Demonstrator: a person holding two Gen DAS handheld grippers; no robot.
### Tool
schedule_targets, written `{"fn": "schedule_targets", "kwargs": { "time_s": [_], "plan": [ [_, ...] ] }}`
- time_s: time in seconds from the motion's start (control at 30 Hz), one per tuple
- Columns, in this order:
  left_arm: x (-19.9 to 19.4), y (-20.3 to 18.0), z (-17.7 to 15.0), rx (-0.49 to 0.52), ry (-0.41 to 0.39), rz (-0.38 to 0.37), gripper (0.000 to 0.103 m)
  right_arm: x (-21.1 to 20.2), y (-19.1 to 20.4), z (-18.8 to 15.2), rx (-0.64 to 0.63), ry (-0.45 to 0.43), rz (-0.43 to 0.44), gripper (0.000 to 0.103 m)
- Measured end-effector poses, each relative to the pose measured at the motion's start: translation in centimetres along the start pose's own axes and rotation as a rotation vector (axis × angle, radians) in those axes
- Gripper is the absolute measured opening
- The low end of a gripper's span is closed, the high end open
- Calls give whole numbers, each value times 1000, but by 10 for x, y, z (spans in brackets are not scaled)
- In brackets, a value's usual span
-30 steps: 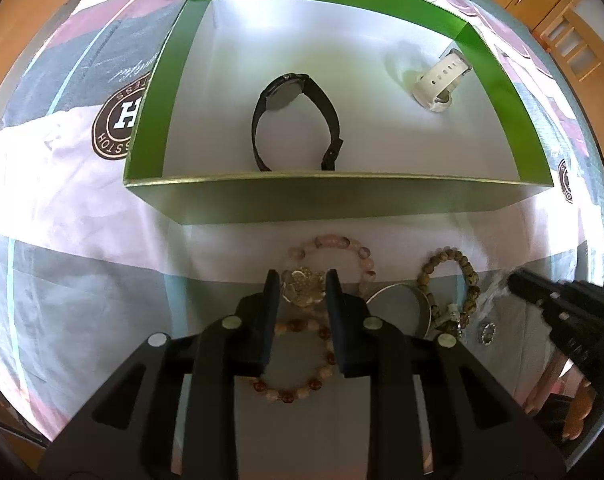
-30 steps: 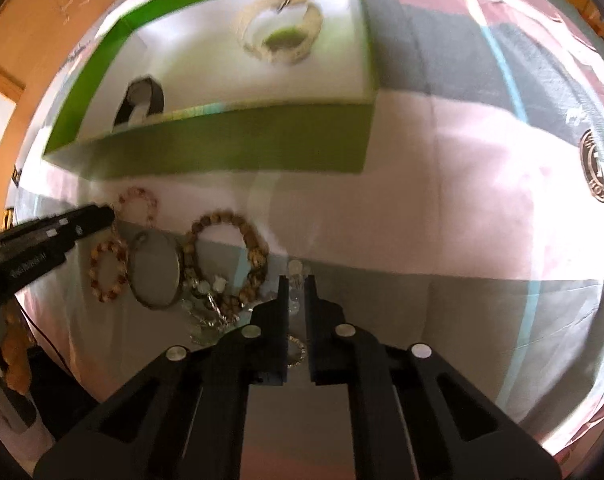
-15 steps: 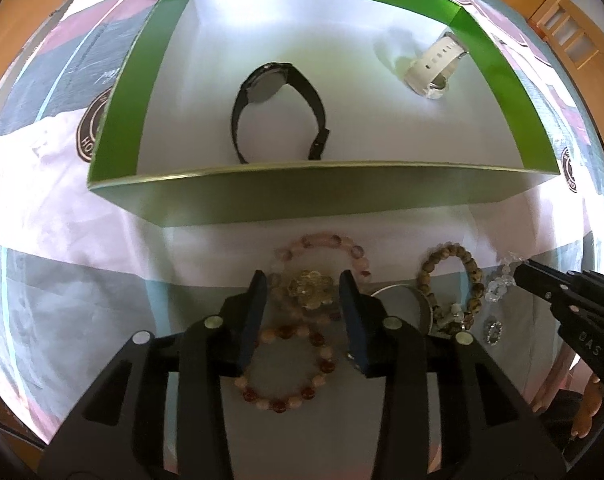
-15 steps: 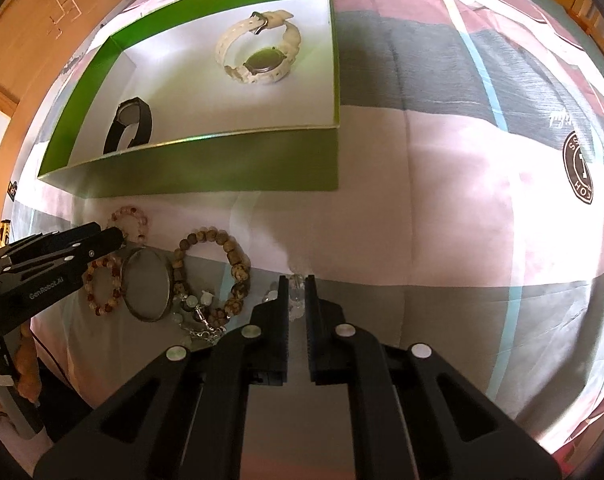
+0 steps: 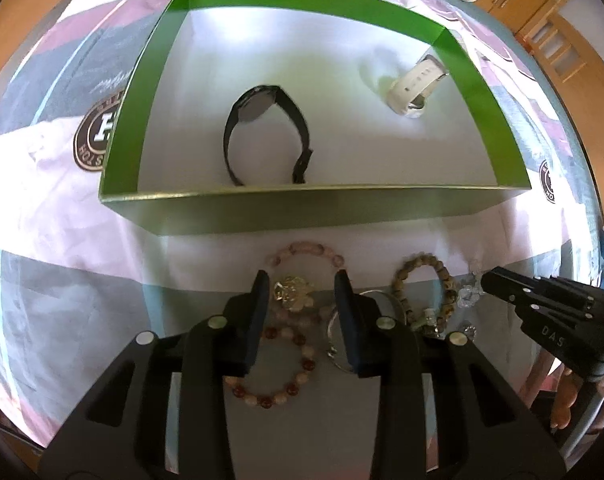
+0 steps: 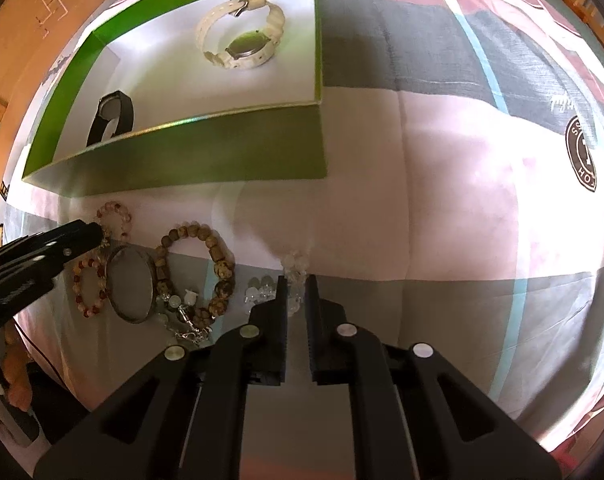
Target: Organize jewelry
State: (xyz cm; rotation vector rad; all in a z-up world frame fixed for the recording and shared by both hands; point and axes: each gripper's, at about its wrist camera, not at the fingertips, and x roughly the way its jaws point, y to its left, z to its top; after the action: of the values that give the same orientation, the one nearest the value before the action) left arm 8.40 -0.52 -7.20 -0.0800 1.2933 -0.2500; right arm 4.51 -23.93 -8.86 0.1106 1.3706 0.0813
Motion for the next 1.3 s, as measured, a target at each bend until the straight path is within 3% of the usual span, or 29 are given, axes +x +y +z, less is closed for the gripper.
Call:
{"fn": "schedule_targets", "kwargs": {
  "time_s": [0.1,0.47,0.5,0.53,0.57,0.73,0.93,1.07,1.3],
  "plan": [
    [10,-6,-1,21,25,15,33,-3,-4,1,7,-9,-2,24],
    [28,-9,1,19,40,39,34,12,7,2,-31,-1,-22,24],
    [27,-9,1,17,39,41,31,14,10,2,-37,-2,-24,23],
    [26,-9,1,14,36,47,21,14,13,2,-44,-4,-27,20],
    [24,-9,0,14,32,45,21,15,16,3,-51,-5,-27,9],
    [1,-11,-1,16,-33,29,21,5,36,0,-95,-27,-27,7],
    [-34,-10,0,9,-144,1,20,-22,41,6,-77,-114,18,7],
    [-65,-4,6,-19,-267,4,20,-58,36,14,-52,-234,90,7],
    [-75,-4,30,-42,-299,58,21,-107,43,36,-11,-464,152,7]
  ]
}}
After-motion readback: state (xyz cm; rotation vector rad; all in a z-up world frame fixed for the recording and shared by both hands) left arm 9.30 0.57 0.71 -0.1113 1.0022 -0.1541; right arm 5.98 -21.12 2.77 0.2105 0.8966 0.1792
